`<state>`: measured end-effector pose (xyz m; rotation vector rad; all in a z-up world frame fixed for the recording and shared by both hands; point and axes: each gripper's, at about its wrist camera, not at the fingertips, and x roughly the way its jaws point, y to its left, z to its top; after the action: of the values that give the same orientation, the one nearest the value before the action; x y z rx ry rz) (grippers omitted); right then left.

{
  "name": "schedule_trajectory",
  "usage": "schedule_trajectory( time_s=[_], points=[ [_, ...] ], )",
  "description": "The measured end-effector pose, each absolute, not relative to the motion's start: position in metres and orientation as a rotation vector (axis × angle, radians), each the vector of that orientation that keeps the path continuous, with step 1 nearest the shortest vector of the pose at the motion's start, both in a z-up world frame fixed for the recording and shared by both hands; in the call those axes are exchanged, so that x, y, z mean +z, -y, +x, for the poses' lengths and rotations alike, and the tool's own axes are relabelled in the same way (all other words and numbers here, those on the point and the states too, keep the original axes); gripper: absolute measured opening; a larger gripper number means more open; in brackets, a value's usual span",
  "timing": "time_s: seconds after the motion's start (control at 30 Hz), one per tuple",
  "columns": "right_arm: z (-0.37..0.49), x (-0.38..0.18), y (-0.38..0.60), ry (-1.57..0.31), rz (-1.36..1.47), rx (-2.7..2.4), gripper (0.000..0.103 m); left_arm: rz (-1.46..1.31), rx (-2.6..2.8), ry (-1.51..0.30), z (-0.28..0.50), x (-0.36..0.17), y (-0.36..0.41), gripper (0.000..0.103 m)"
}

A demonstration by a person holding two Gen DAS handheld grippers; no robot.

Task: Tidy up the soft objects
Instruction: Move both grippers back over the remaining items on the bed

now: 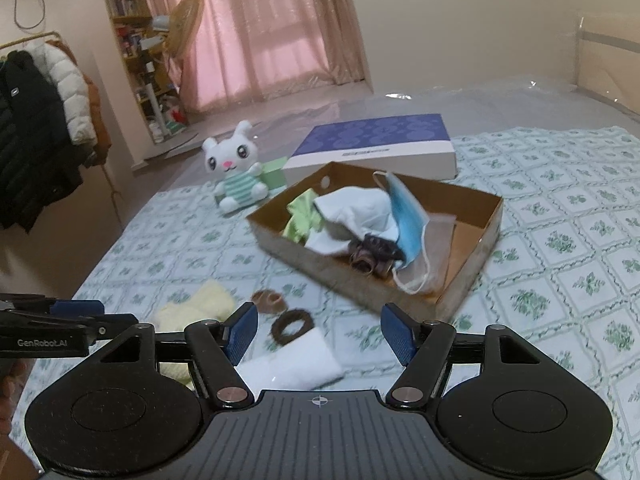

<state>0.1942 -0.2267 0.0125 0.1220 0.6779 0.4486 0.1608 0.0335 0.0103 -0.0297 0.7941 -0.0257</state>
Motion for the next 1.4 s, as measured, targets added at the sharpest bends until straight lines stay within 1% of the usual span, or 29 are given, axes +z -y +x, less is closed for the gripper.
schedule_trajectory(
  time_s=[0.17,0.4,0.73,1.07,1.4],
  points=[
    [0.182,0.005,0.217,-0.7,0.109,0.465,0.068,-0.049,-0.007,-0.807,0.141,0.003,-0.041,0.062],
    [0.175,-0.017,0.202,-0.748,0.074,0.493,0.068,-0.051,0.01,-0.843,0.133,-0.016,-0.042,0.062],
    [0.18,-0.052,0.185,-0.84,0.057,0.506,0.068,-0.05,-0.006,-0.892,0.141,-0.041,-0.039,0.062],
    [0.187,-0.071,0.168,-0.852,0.027,0.521,0.068,-0.068,-0.001,-0.915,0.151,-0.059,-0.045,0.061],
    [0.194,-0.1,0.131,-0.874,-0.086,0.536,0.068,-0.066,0.03,-0.941,0.159,-0.075,-0.059,0.061]
  ],
)
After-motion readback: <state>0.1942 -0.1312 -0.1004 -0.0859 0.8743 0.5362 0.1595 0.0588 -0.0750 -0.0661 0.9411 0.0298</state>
